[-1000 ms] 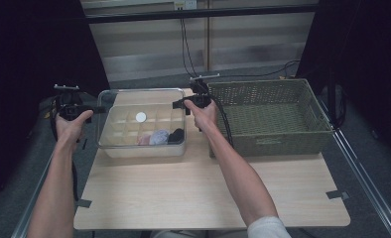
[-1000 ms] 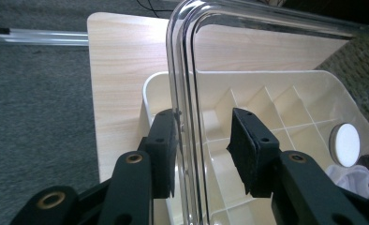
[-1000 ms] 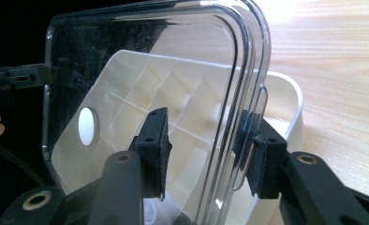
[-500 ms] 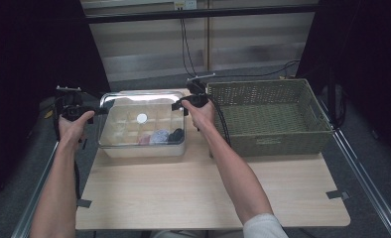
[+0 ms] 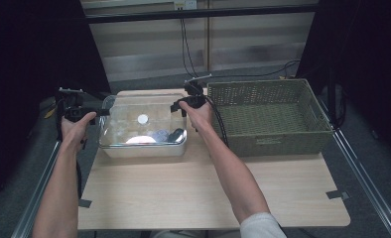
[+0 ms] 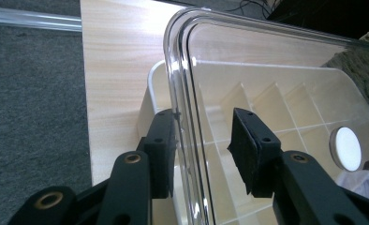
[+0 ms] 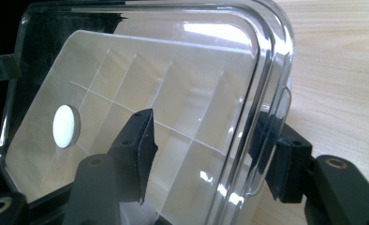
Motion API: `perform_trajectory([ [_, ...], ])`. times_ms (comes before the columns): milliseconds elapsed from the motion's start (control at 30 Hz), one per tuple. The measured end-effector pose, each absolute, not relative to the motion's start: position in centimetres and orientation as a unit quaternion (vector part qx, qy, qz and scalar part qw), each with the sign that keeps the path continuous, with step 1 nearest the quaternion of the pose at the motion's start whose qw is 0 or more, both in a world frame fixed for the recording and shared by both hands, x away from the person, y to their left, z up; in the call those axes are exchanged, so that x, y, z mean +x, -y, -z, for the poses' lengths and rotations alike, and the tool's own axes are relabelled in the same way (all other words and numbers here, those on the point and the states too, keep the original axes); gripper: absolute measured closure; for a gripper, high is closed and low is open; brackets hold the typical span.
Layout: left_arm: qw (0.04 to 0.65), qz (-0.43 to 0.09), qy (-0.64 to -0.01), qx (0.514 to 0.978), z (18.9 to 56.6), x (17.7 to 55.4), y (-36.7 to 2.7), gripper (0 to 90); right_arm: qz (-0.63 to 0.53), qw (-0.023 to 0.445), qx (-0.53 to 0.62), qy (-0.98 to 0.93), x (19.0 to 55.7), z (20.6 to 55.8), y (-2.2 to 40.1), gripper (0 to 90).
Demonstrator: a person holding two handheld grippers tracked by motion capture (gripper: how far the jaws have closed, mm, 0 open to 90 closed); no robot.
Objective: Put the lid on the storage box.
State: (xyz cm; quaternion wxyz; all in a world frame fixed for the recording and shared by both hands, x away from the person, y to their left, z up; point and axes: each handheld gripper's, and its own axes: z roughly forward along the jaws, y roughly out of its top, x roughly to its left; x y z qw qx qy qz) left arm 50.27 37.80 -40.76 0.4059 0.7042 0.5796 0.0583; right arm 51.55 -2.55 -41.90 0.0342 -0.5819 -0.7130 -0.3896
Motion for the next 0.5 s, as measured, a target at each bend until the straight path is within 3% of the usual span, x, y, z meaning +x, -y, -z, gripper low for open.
perform_trajectory([
  [500,0.405,-0.040,-0.586,0.701,42.1,50.8,-37.9,59.2,0.377,0.019,-0.581,0.721,51.7,42.0,2.1,38.7],
])
